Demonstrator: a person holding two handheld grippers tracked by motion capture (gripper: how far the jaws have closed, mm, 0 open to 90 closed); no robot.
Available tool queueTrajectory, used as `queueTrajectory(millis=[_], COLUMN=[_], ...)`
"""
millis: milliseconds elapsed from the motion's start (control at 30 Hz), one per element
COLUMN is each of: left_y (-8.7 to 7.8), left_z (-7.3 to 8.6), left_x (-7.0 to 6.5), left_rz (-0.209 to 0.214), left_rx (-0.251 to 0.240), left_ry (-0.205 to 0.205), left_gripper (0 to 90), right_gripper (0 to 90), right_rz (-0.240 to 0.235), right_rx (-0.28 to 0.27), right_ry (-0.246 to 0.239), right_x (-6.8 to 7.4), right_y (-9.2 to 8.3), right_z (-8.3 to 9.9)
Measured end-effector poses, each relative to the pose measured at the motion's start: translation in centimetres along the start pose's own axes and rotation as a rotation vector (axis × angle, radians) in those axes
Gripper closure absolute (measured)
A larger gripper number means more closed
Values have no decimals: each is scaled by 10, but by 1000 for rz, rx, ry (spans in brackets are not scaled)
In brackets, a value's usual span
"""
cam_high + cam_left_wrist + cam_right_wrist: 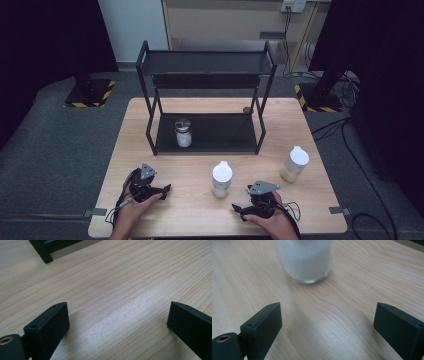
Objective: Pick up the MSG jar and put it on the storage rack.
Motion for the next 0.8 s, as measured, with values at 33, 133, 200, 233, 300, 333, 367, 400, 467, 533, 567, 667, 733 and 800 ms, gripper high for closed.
queueTrajectory(millis=[33,133,200,233,300,333,367,400,467,533,567,667,733,800], left_y=[0,0,0,0,0,0,0,0,0,0,0,0,0,0], left_z=[0,0,0,0,0,0,0,0,0,0,0,0,0,0], left_x=[0,0,0,0,0,0,0,0,0,0,0,0,0,0], left_rz=[0,0,0,0,0,0,0,0,0,0,0,0,0,0], left_rx=[0,0,0,0,0,0,0,0,0,0,0,0,0,0], left_ry=[0,0,0,0,0,-1,-1,0,0,0,0,0,0,0], left_gripper=[30,30,30,30,30,30,30,30,30,30,30,30,30,30], right_gripper=[89,90,103,108,120,121,121,121,121,124,124,124,125,127], right_rz=[-4,-18,-26,-28,-32,-37,-37,-40,-54,-59,-60,-63,-65,-62], right_rx=[-9,-31,-44,-51,-62,-66,-66,-69,-81,-85,-87,-96,-102,-105], right_ry=[-2,6,7,7,5,3,3,2,5,-1,-5,-6,-6,-4], right_x=[1,3,3,3,3,3,3,3,4,5,6,9,10,11], right_y=[0,0,1,1,1,2,2,3,8,11,12,15,16,18], right_z=[-1,-5,-8,-10,-13,-15,-15,-17,-21,-24,-26,-30,-33,-34])
Point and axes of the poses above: each handheld gripper's, and its own axes: y roughly forward along the jaws, z roughly out of its underside, x roughly to its left, the point moved 7 cm from there along y, roughly forward along the jaws, and after that the axes turned 15 degrees about x, right-handed, at the moved point
